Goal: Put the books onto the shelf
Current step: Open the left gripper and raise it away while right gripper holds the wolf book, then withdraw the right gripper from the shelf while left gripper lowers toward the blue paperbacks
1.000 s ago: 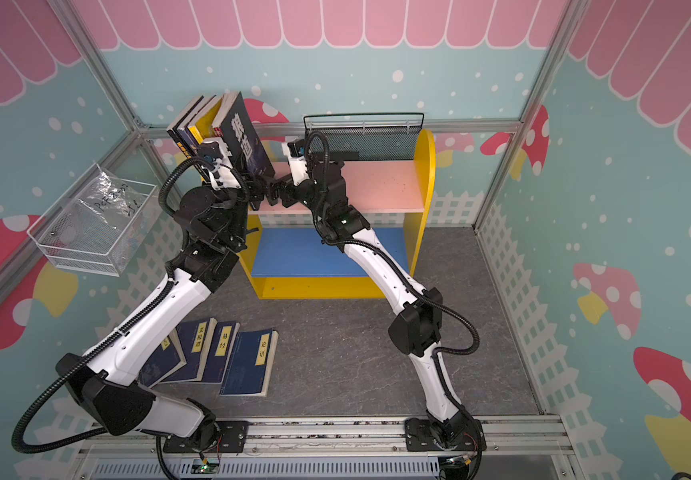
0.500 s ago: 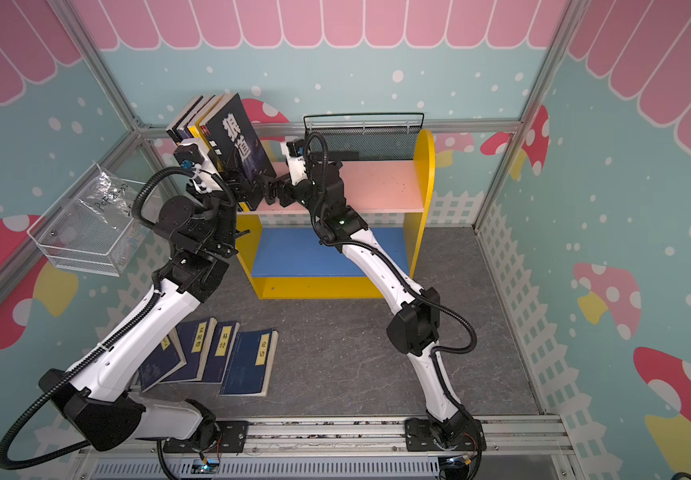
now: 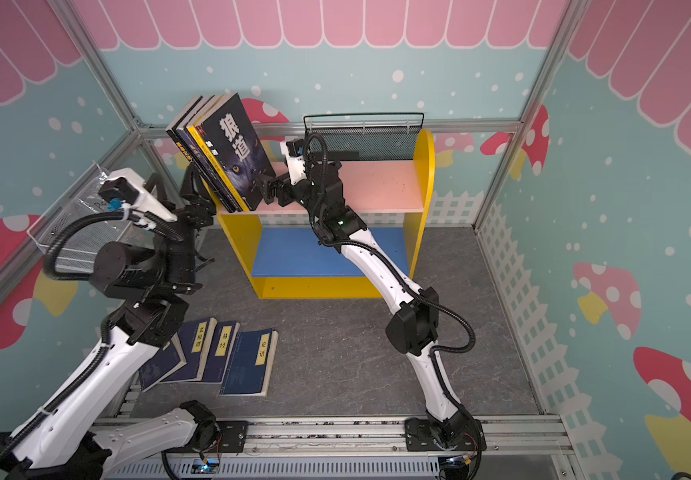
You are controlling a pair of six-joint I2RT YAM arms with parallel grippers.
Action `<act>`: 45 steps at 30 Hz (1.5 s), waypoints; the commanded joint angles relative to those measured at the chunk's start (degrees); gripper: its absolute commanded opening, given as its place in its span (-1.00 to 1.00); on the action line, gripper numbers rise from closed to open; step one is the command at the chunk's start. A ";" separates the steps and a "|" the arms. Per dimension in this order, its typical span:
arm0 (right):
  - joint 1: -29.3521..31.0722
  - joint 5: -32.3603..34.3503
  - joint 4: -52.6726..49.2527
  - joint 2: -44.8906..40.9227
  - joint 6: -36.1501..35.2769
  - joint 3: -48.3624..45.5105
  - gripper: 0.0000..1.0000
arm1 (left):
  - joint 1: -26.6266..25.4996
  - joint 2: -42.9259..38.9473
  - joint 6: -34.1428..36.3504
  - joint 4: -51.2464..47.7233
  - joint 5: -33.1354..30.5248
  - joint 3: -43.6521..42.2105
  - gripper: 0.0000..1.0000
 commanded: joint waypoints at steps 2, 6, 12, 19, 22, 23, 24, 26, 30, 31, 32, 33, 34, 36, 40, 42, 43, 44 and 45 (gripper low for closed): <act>1.78 1.39 -11.59 4.55 -0.66 -3.25 0.99 | 0.11 -6.30 -4.67 -9.13 -2.75 -2.20 0.47; 1.69 3.34 -11.69 2.15 -2.59 -3.24 0.99 | 0.17 -11.39 -7.10 -12.44 -3.80 -5.17 0.49; 1.60 7.14 -11.69 -2.02 -6.80 -3.21 0.99 | 0.16 -13.78 -8.32 -18.08 -5.20 -5.42 0.49; 1.60 12.80 -13.10 -9.91 -13.38 -3.31 0.99 | 0.16 -14.83 -11.57 -29.73 -6.99 -3.22 0.52; 1.67 14.19 -14.32 -13.73 -12.65 -4.81 0.99 | 0.16 -15.82 -16.08 -37.56 -7.46 -2.93 0.54; 1.68 13.95 -14.07 -15.09 -12.23 -6.05 0.99 | 0.17 -16.09 -17.59 -39.74 -7.20 -3.06 0.54; 1.69 13.20 -13.67 -16.86 -11.88 -7.89 0.99 | 0.16 -16.36 -19.22 -42.20 -7.16 -3.23 0.55; 1.77 11.40 -12.83 -20.76 -10.77 -11.76 0.99 | 0.22 -16.70 -22.46 -46.79 -7.14 -3.62 0.56; 2.25 7.90 -12.53 -27.72 -5.93 -21.61 0.99 | 0.16 -17.05 -30.42 -55.47 -6.48 -5.45 0.58; 2.46 7.98 -12.52 -29.29 -4.50 -24.25 0.99 | 0.16 -17.03 -32.45 -57.31 -6.07 -6.28 0.59; 2.76 8.10 -12.72 -31.00 -2.93 -27.23 0.99 | 0.16 -16.93 -34.01 -58.90 -5.40 -7.03 0.60; 3.19 7.61 -13.19 -32.97 -1.18 -30.55 0.98 | 0.16 -16.67 -35.89 -61.25 -4.96 -7.63 0.61; 3.51 7.34 -14.16 -34.49 -0.11 -32.43 0.97 | 0.16 -15.89 -38.49 -63.64 -5.11 -7.91 0.62; 5.03 7.95 -16.00 -37.52 2.19 -35.98 0.95 | 0.33 -14.53 -42.68 -68.03 -3.12 -9.10 0.64; 9.03 7.84 -16.10 -44.21 6.10 -46.46 0.95 | 0.64 -13.55 -49.01 -71.51 1.70 -15.57 0.64; 11.25 7.84 -16.28 -47.38 9.78 -53.59 0.95 | 1.22 -13.76 -52.60 -73.32 2.56 -18.95 0.65; 12.01 7.66 -16.04 -48.47 11.69 -56.96 0.95 | 1.47 -14.11 -54.01 -73.61 3.82 -20.42 0.65; 12.69 7.43 -15.29 -49.66 14.13 -60.90 0.94 | 1.56 -14.50 -55.41 -73.50 5.47 -22.35 0.66; 13.47 6.97 -14.14 -50.66 16.53 -65.16 0.93 | 1.56 -15.05 -56.63 -73.50 6.52 -24.06 0.66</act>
